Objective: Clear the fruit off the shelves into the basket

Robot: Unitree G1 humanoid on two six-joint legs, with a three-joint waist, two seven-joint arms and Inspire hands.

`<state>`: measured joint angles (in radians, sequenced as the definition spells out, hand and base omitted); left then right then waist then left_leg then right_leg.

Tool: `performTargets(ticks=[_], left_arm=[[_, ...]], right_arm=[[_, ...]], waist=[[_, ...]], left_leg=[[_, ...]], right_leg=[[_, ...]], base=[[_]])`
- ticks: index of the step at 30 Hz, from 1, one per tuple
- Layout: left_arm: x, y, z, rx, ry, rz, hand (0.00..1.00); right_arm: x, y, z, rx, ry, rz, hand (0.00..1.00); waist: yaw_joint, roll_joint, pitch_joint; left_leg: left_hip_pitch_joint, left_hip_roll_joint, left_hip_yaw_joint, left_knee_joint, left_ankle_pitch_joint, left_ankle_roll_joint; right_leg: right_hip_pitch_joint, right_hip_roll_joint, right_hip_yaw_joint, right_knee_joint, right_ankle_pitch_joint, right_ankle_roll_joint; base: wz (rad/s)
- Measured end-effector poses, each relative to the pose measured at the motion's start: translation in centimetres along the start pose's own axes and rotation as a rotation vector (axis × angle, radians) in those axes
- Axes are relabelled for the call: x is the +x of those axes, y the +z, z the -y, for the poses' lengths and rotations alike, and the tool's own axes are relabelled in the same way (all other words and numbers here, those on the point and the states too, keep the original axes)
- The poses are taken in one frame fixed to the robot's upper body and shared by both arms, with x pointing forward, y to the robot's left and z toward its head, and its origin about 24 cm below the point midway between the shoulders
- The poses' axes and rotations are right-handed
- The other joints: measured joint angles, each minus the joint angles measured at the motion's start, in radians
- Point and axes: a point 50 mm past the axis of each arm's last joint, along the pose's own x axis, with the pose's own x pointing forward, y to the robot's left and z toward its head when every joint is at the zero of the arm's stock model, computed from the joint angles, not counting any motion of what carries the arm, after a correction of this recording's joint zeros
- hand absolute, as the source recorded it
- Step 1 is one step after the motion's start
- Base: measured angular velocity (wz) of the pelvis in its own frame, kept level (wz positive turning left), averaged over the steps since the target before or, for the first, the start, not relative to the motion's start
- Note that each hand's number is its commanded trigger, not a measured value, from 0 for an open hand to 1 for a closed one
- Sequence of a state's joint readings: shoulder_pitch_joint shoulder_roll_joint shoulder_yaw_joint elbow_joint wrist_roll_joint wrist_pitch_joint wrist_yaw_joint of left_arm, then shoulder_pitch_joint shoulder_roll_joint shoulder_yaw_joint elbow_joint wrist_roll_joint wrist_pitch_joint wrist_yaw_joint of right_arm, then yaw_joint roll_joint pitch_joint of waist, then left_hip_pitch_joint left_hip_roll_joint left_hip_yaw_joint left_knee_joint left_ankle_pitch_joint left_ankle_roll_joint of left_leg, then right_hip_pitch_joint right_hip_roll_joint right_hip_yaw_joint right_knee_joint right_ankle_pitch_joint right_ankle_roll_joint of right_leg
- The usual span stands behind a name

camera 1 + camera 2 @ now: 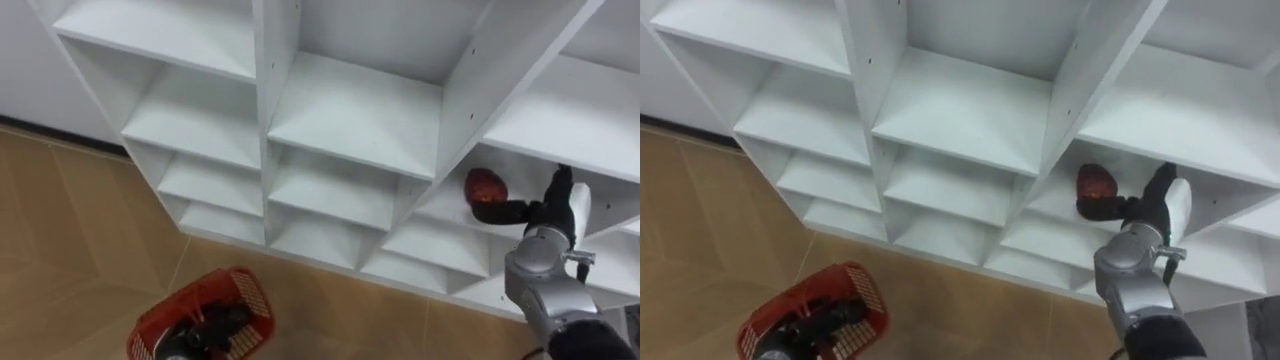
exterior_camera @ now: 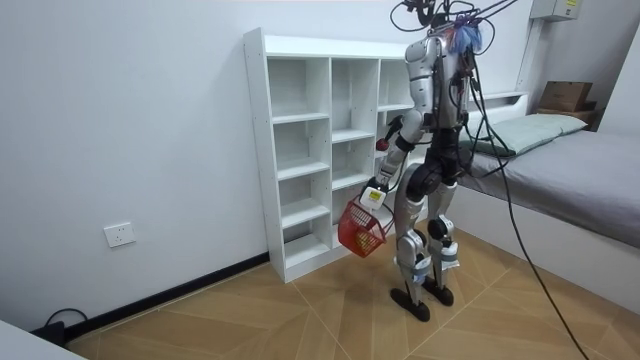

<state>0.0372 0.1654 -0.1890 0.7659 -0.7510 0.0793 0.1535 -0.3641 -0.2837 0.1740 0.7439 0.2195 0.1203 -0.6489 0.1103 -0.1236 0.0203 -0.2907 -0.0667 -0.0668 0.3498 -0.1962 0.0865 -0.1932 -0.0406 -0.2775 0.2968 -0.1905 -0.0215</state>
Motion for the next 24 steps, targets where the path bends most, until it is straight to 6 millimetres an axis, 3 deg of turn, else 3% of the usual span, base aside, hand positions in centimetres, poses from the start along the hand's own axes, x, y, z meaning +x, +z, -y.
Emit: performTargets(ticks=[5, 17, 24], left_arm=[[0.4, 0.5, 1.1, 0.047, -0.031, 0.019, 1.00], [1.2, 1.2, 3.3, 0.089, -0.066, 0.021, 1.00], [1.1, 1.1, 4.4, 0.127, -0.111, 0.030, 1.00]], right_arm=[[0.2, 1.4, -0.1, 0.005, -0.022, 0.059, 0.00], [1.3, 4.0, 0.2, 0.056, -0.085, 0.094, 0.00], [1.4, 4.3, 0.3, 0.074, -0.092, 0.110, 0.00]], waist=[[0.005, 0.000, 0.0175], [0.004, 0.002, 0.0219], [0.008, 0.014, 0.0294]], left_leg=[[-0.034, -0.002, 0.002, 0.014, 0.004, 0.002], [-0.092, -0.011, 0.017, 0.027, 0.008, 0.008], [-0.115, -0.014, 0.034, 0.025, 0.011, 0.014]], right_leg=[[-0.037, -0.003, 0.005, 0.016, -0.001, 0.000], [-0.128, -0.017, 0.057, 0.085, -0.019, 0.002], [-0.155, -0.026, 0.051, 0.087, -0.019, 0.003]], base=[[0.00], [-0.03], [-0.06]])
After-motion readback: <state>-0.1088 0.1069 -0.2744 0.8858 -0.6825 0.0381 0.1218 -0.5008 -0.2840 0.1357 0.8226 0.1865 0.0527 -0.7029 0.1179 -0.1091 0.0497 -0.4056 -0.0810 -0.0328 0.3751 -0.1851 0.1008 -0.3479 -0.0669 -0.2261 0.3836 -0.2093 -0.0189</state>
